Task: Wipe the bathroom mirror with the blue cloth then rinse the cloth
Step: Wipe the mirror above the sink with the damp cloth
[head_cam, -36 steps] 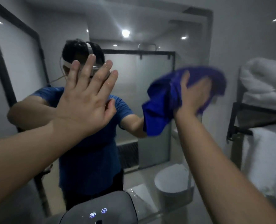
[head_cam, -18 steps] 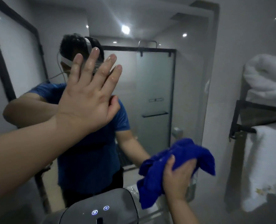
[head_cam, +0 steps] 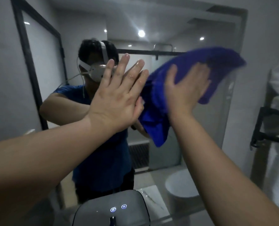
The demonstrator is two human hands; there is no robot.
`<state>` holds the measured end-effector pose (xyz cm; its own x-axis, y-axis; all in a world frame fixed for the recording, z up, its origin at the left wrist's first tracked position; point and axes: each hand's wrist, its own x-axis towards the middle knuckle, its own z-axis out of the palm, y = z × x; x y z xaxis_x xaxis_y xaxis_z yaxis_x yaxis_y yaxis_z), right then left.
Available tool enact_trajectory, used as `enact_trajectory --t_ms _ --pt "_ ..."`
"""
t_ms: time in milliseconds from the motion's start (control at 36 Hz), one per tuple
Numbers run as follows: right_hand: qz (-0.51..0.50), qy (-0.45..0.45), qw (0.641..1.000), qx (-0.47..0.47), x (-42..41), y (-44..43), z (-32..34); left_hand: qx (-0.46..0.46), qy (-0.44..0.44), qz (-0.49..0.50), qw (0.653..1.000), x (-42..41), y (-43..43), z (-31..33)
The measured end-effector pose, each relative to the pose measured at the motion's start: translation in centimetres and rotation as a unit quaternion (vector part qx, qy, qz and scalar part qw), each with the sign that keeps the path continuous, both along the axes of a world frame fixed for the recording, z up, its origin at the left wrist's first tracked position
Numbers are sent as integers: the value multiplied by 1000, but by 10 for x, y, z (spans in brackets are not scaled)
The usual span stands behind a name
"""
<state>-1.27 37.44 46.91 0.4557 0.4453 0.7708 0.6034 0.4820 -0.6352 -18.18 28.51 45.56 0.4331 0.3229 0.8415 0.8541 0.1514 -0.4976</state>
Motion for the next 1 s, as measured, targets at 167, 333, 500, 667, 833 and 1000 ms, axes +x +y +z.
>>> enact_trajectory --t_ms 167,333,500,667,833,1000 --pt "23 -148 984 99 -28 -23 -68 -9 12 4 1000 -5 0 -1" --pt "43 -166 984 37 -28 -32 -153 -36 93 -6 995 -5 -1 -5" --pt "47 -231 972 7 -1 -35 -207 -36 81 7 996 -1 -7 -1" --pt "46 -219 968 -109 45 -26 -280 -26 83 10 996 0 -5 -2" --pt "80 21 981 -176 85 -1 -259 -30 75 8 997 1 -7 -3" --pt "63 234 967 -79 105 43 -133 -38 72 14 997 2 -7 -2"
